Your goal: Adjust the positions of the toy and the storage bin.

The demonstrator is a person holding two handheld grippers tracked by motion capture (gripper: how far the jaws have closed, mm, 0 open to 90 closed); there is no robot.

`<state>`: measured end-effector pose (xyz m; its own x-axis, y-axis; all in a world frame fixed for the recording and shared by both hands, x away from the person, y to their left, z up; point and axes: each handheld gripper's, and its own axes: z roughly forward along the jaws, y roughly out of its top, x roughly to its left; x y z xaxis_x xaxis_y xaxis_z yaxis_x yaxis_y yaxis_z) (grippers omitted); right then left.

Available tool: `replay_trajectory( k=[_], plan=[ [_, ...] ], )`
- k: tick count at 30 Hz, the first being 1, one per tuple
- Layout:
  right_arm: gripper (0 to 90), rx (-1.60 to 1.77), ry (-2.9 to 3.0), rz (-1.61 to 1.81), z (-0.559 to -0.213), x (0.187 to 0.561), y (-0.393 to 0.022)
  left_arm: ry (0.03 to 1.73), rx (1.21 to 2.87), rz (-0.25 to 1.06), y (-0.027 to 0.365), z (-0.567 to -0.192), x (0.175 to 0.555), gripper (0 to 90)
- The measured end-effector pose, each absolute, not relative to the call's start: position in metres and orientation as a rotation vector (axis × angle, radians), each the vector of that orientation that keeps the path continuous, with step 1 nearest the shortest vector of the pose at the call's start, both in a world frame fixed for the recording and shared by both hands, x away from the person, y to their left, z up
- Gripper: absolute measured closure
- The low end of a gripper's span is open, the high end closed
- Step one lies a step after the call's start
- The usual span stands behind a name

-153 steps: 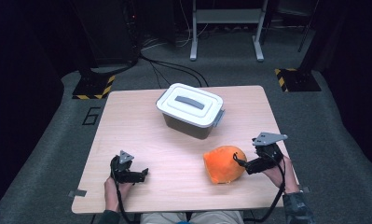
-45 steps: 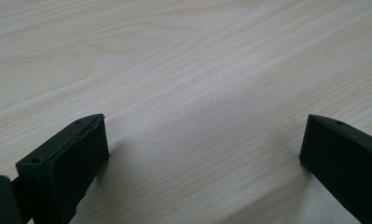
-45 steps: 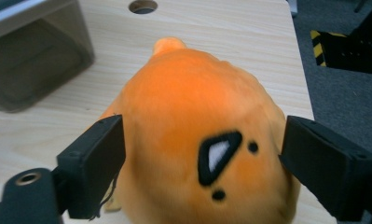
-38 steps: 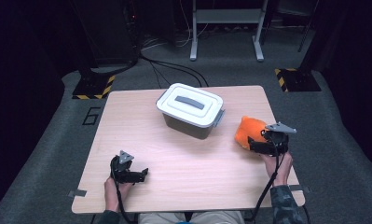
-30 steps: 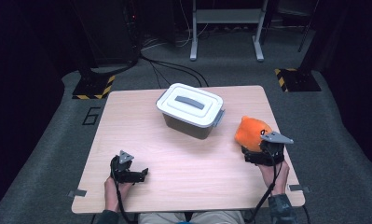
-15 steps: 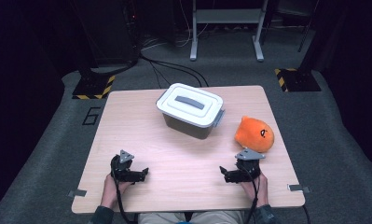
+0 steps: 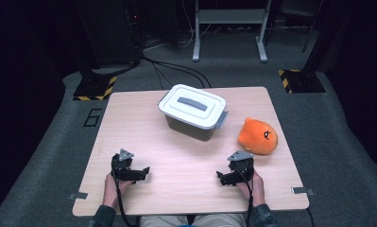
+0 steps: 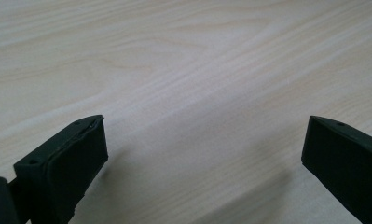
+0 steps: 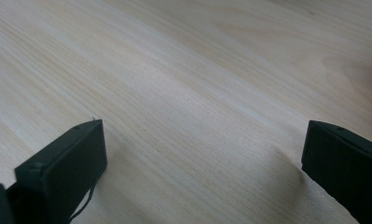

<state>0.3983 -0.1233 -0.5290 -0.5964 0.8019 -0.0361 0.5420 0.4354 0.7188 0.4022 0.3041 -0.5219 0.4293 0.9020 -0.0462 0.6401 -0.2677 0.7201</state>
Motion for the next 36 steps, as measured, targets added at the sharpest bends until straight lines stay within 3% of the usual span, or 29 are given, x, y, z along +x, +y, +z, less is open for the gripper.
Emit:
replay_trajectory(
  k=[20, 36],
  plan=[
    [0.0, 1.165, 2.343, 0.973, -0.530, 0.402, -0.125, 1.230, 1.987, 0.554, 0.288, -0.451, 0.460, 0.1],
    [0.0, 1.163, 2.345, 0.975, -0.530, 0.402, -0.125, 1.189, 2.008, 0.599, 0.268, -0.418, 0.512, 0.4]
  ],
)
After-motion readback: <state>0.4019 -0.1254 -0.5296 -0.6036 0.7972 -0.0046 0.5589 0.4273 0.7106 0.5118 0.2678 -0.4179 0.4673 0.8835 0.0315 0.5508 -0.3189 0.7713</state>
